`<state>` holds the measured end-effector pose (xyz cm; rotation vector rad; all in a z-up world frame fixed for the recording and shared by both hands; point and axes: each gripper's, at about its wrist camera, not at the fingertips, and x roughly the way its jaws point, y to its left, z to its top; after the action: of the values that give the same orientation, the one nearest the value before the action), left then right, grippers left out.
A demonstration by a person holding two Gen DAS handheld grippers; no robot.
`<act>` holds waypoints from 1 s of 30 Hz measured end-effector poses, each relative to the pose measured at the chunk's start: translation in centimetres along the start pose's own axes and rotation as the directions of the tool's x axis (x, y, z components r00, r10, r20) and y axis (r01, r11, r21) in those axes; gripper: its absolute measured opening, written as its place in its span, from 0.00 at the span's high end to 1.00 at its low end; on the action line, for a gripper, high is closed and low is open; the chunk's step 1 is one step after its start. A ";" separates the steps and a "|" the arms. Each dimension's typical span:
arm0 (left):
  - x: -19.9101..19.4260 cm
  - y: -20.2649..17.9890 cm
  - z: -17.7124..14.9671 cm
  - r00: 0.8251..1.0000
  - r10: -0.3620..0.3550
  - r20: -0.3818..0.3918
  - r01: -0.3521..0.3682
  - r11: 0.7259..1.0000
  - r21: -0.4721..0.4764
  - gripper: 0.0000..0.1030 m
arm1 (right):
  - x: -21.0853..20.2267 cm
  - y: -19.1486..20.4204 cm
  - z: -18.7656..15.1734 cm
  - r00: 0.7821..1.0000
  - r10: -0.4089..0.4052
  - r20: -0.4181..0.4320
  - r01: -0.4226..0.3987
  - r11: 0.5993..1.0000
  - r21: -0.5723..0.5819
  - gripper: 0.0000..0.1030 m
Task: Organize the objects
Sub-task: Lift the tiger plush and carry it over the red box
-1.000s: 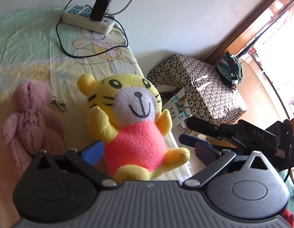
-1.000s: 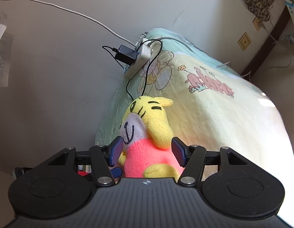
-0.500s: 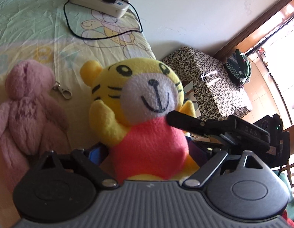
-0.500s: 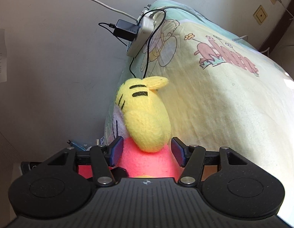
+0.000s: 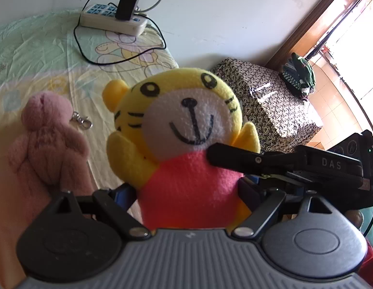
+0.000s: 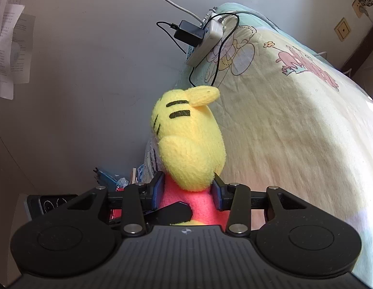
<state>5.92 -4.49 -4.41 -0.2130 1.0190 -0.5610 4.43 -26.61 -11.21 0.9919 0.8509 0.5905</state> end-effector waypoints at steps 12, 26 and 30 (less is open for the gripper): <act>-10.3 -2.1 -2.1 0.980 0.083 0.183 -0.095 0.994 0.055 0.16 | 0.5 9.2 -2.9 0.996 0.079 -0.038 -0.084 0.987 -0.135 0.58; -21.9 9.6 -6.2 0.953 -0.059 0.296 0.090 0.992 -0.092 0.16 | 7.9 20.8 -11.2 0.998 -0.042 -0.036 0.025 0.926 -0.378 0.60; -23.3 14.3 -6.7 0.946 -0.124 0.301 0.170 0.976 -0.133 0.16 | 11.0 23.2 -13.3 0.992 -0.125 0.003 0.114 0.894 -0.434 0.62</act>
<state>-4.19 20.54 3.42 -0.5012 0.7633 -0.5658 -1.85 -1.73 2.03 0.5221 0.7518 0.6524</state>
